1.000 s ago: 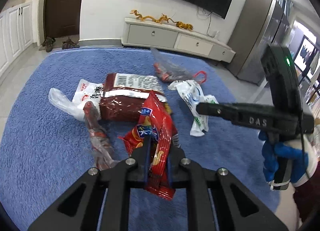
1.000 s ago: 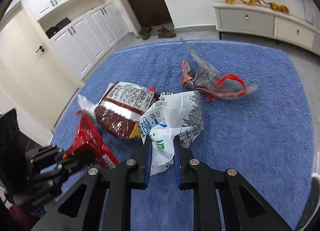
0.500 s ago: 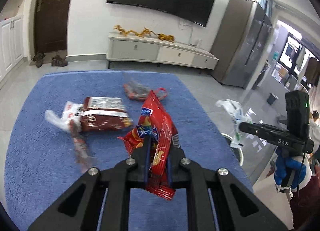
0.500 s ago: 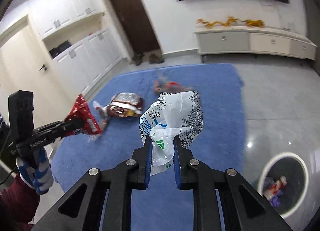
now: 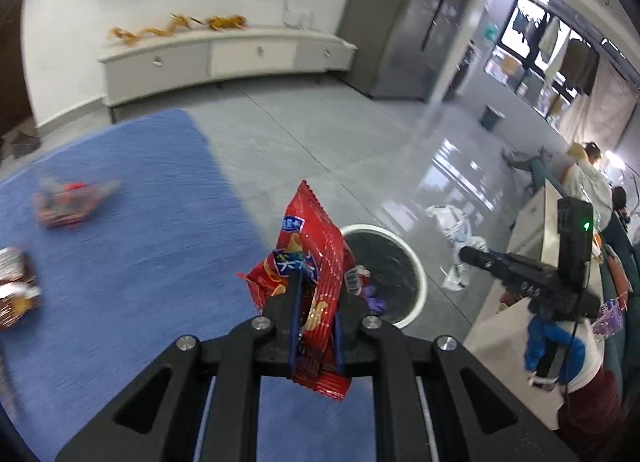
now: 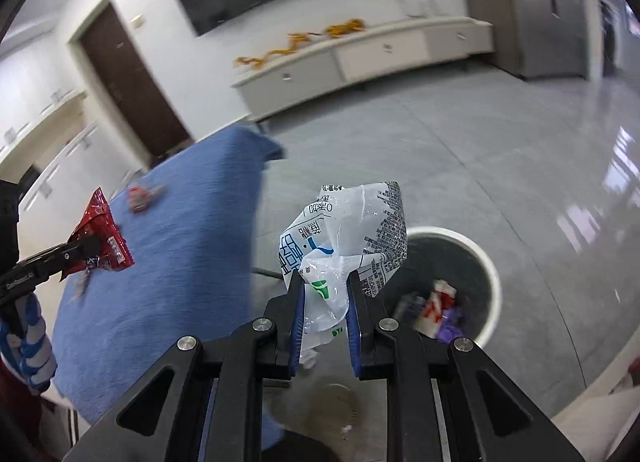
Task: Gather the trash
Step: 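Carry both bags over the bin and open both grippers to drop them, then move both open grippers back to the remaining trash on the rug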
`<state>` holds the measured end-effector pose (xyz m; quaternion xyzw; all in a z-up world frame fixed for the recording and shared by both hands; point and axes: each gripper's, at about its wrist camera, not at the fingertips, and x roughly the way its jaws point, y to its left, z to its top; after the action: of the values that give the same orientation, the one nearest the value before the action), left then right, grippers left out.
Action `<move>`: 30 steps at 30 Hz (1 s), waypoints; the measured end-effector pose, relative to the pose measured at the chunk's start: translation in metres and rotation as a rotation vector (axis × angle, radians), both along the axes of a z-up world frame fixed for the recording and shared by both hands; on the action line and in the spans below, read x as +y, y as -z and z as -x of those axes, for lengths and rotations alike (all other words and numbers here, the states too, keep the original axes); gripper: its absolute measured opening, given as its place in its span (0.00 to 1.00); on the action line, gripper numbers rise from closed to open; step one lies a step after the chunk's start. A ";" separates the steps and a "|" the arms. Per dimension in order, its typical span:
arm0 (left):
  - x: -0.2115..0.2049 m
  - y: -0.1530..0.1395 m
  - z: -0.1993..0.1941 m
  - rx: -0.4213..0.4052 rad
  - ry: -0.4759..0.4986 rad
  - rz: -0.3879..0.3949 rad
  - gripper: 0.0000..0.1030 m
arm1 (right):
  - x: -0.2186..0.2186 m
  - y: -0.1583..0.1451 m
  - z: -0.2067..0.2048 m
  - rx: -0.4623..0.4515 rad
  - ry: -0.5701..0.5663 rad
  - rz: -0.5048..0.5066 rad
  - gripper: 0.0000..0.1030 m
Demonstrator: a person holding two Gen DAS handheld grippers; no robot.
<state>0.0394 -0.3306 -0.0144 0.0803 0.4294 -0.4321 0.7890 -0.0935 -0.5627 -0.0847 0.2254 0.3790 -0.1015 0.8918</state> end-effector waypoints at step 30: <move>-0.085 0.052 -0.013 0.041 -0.048 -0.037 0.45 | -0.040 0.047 -0.020 0.142 0.054 0.175 0.43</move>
<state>0.0528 -0.4153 -0.0667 0.0756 0.4552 -0.4064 0.7886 -0.0730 -0.6031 -0.1317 0.1492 0.4247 -0.1736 0.8759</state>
